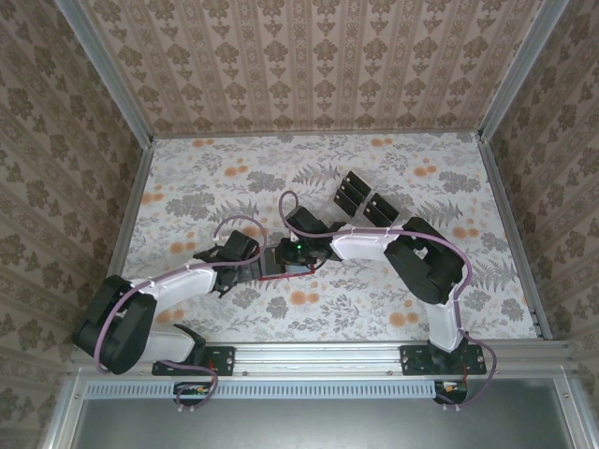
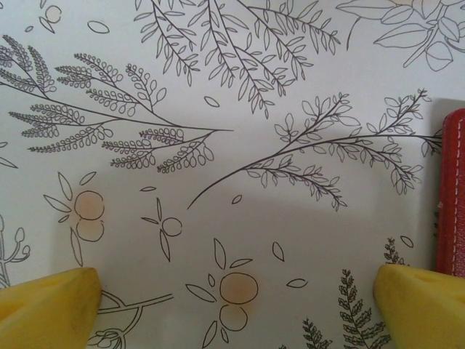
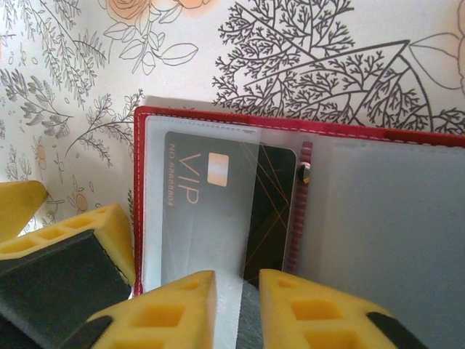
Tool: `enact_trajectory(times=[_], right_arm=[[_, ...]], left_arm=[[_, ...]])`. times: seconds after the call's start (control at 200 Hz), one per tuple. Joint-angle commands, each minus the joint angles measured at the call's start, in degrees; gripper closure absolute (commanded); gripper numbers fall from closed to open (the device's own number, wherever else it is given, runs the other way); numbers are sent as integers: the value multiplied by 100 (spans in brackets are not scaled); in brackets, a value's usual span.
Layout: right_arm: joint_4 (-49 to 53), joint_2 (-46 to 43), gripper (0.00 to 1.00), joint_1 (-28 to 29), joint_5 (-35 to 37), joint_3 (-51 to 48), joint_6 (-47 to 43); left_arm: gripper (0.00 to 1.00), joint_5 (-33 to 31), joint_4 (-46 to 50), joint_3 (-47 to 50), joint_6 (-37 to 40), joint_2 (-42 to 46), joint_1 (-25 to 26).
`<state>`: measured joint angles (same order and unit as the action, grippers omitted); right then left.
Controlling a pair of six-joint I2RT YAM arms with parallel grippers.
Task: Put the credit cards into the card holder
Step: Insert the credit card into the card slot.
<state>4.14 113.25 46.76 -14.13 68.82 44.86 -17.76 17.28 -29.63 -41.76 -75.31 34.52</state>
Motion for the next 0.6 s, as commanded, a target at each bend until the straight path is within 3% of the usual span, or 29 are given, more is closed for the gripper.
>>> enact_trajectory(times=[0.0,0.595], right_arm=[[148,-38,67,23,82,106,-81],[-112,-480,65,-69,184,-211,-193]], left_arm=[[0,26,21,97,0,-116,46],[0,27,30,89,-6,-107,63]])
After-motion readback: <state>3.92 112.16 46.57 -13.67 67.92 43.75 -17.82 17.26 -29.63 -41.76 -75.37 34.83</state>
